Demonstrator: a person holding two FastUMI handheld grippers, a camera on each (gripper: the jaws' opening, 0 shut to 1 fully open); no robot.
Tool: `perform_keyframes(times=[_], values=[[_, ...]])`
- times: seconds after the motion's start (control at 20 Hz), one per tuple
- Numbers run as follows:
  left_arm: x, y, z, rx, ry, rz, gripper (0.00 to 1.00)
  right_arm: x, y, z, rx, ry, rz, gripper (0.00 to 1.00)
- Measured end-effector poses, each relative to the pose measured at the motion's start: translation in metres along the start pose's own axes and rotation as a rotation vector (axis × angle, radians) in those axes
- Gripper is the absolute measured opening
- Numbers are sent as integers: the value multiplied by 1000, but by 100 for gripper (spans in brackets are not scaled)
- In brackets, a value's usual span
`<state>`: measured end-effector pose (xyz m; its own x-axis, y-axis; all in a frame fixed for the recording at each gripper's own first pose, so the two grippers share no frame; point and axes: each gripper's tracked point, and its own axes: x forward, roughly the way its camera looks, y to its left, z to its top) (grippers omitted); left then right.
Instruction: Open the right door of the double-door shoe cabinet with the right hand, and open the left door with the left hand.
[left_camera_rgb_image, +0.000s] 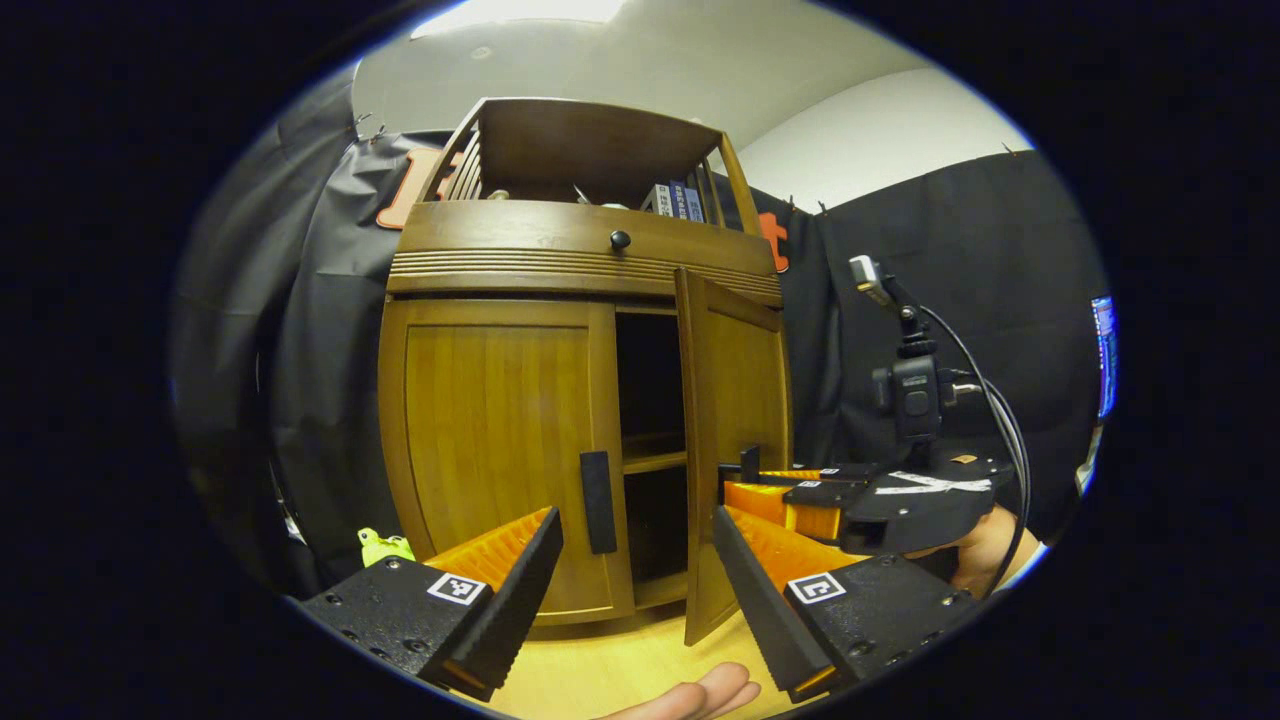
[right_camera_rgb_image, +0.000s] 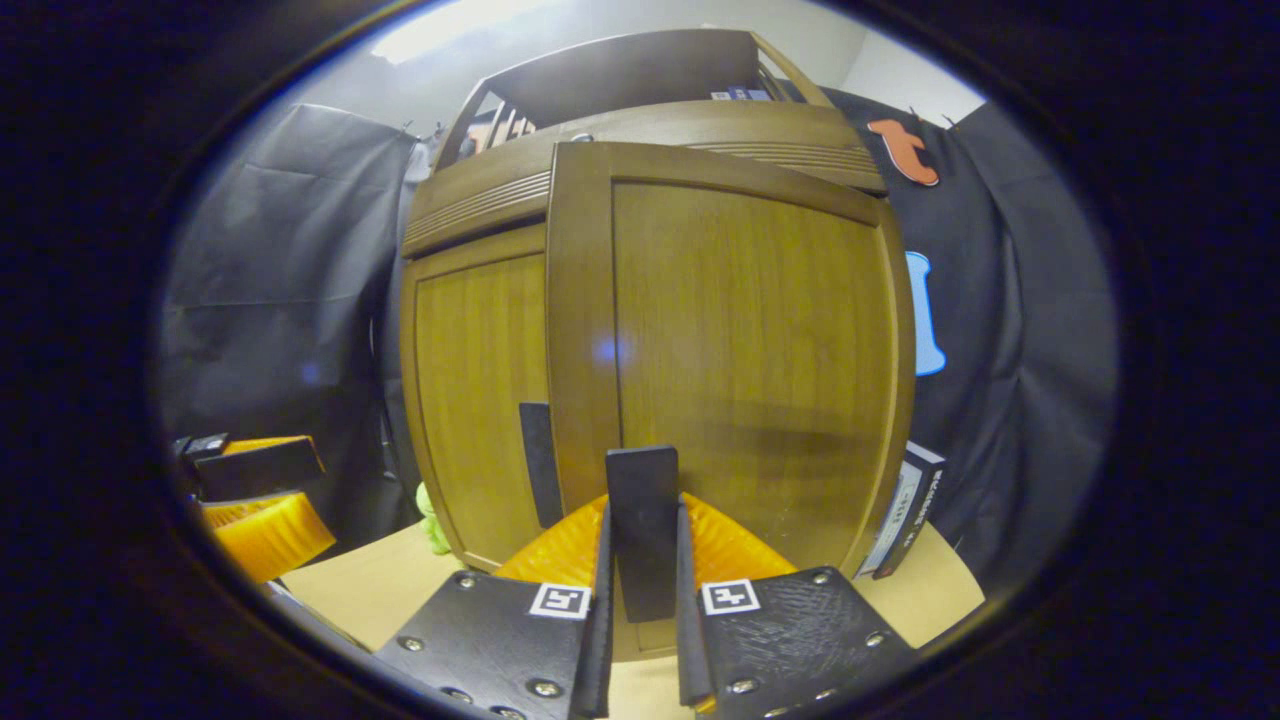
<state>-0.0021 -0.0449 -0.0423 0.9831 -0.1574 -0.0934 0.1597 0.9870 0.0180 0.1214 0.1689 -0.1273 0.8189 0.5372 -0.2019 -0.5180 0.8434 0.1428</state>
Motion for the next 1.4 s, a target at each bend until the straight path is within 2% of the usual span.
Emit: perform_keyframes(times=[0.25, 0.3, 0.35, 0.4, 0.55, 0.6, 0.75, 0.85, 0.95, 1.0, 1.2, 1.4], values=[[5, 6, -3, -9, 13, 16, 93, -34, -16, -1, -9, 2, 9, 26], [6, 8, -3, -10, 11, 21, 92, -41, -20, 0, -20, -1, 11, 31], [7, 8, -3, -11, 12, 24, 94, -49, -26, 1, -21, -3, 11, 31], [8, 8, -4, -12, 16, 25, 93, -58, -32, 1, -22, -4, 9, 26], [13, 7, -9, -16, 34, 21, 93, -82, -55, 0, -25, -12, -21, 26], [14, 6, -10, -15, 40, 20, 96, -90, -64, 1, -37, -13, -40, 26], [16, 7, -13, -16, 52, 28, 95, -115, -100, 3, -78, -12, -135, 26], [18, 7, -15, -13, 55, 31, 95, -127, -132, -1, -74, 10, -230, 25], [19, 5, -15, -8, 57, 30, 95, -127, -177, 0, -58, -4, -357, 25], [19, 5, -14, -6, 58, 30, 95, -149, -195, 5, -24, -21, -385, 1], [20, 3, -15, 1, 57, 30, 93, -182, -226, 6, 84, -88, -448, 1], [24, 2, -19, 3, 69, 31, 95, -191, -247, 6, 140, -129, -429, 1]])
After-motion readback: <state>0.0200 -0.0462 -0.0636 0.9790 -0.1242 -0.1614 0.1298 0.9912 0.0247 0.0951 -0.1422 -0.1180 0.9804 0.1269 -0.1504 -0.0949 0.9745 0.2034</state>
